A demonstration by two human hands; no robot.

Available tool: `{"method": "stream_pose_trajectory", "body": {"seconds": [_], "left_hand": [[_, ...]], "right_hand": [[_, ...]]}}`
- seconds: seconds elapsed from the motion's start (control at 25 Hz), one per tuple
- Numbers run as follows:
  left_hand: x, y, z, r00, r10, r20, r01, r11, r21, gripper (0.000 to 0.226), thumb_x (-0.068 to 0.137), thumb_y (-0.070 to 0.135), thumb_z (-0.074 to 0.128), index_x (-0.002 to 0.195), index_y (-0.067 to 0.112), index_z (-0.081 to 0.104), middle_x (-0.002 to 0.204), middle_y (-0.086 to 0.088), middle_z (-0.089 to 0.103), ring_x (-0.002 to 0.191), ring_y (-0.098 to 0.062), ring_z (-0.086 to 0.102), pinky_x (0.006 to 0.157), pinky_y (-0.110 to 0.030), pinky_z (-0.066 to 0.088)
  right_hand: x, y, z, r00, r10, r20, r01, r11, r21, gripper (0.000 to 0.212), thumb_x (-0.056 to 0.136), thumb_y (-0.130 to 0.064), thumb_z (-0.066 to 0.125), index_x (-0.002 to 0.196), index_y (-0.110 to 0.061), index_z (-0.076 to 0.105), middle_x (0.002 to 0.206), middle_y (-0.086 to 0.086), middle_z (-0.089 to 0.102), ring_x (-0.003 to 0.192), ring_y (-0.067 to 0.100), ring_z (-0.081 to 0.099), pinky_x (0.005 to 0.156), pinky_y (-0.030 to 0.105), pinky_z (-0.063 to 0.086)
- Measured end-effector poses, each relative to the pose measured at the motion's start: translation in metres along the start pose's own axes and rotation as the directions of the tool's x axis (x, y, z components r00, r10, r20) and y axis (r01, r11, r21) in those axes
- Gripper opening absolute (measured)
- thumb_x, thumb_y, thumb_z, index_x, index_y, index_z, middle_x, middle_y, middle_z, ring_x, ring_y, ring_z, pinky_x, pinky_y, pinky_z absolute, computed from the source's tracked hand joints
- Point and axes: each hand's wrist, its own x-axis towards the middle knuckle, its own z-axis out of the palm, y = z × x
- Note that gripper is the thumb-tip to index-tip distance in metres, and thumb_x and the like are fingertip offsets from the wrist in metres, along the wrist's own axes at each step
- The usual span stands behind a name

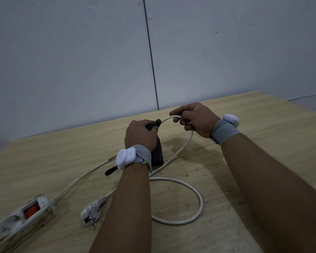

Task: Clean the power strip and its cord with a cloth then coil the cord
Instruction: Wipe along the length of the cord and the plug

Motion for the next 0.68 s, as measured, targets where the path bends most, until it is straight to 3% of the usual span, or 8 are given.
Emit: {"method": "stream_pose_trajectory", "body": {"seconds": [0.2,0.32,0.48,0.68], "left_hand": [[0.007,-0.021,-0.015,0.983,-0.101,0.152,0.078,0.986,0.148,0.023,0.087,0.038,0.064,0.101,0.023,0.076,0.102,-0.001,0.073,0.094,-0.025,0.064,0.069,-0.022,0.038],[0.006,-0.015,-0.014,0.989,-0.056,0.137,0.048,0.997,0.066,0.021,0.086,0.036,0.066,0.1,0.025,0.076,0.099,0.0,0.073,0.094,-0.024,0.064,0.07,-0.022,0.038],[0.001,0.009,-0.003,0.998,0.063,-0.004,-0.063,0.994,-0.09,0.02,0.084,0.036,0.067,0.101,0.029,0.076,0.099,0.002,0.072,0.092,-0.021,0.064,0.073,-0.021,0.037],[0.004,-0.007,-0.005,0.991,-0.025,0.132,0.018,0.998,0.052,0.022,0.086,0.037,0.064,0.101,0.027,0.076,0.1,0.001,0.073,0.091,-0.022,0.063,0.071,-0.022,0.039]], "right_hand": [[-0.001,-0.001,0.002,1.0,0.003,-0.001,-0.003,1.0,0.004,0.034,0.087,0.009,0.037,0.098,0.003,0.068,0.077,0.011,0.063,0.056,0.013,0.04,0.042,0.021,0.031],[0.0,-0.001,0.004,1.0,-0.01,-0.01,0.011,0.999,0.039,0.035,0.086,0.009,0.036,0.098,0.003,0.068,0.076,0.01,0.063,0.055,0.013,0.039,0.042,0.021,0.031],[-0.001,-0.001,0.004,1.0,-0.022,-0.018,0.023,0.999,0.037,0.035,0.085,0.009,0.035,0.099,0.004,0.068,0.076,0.011,0.063,0.055,0.013,0.04,0.043,0.022,0.031],[0.0,0.001,0.003,0.999,-0.012,-0.03,0.013,0.999,0.034,0.035,0.086,0.009,0.035,0.099,0.005,0.067,0.075,0.01,0.063,0.055,0.012,0.04,0.042,0.02,0.033]]}}
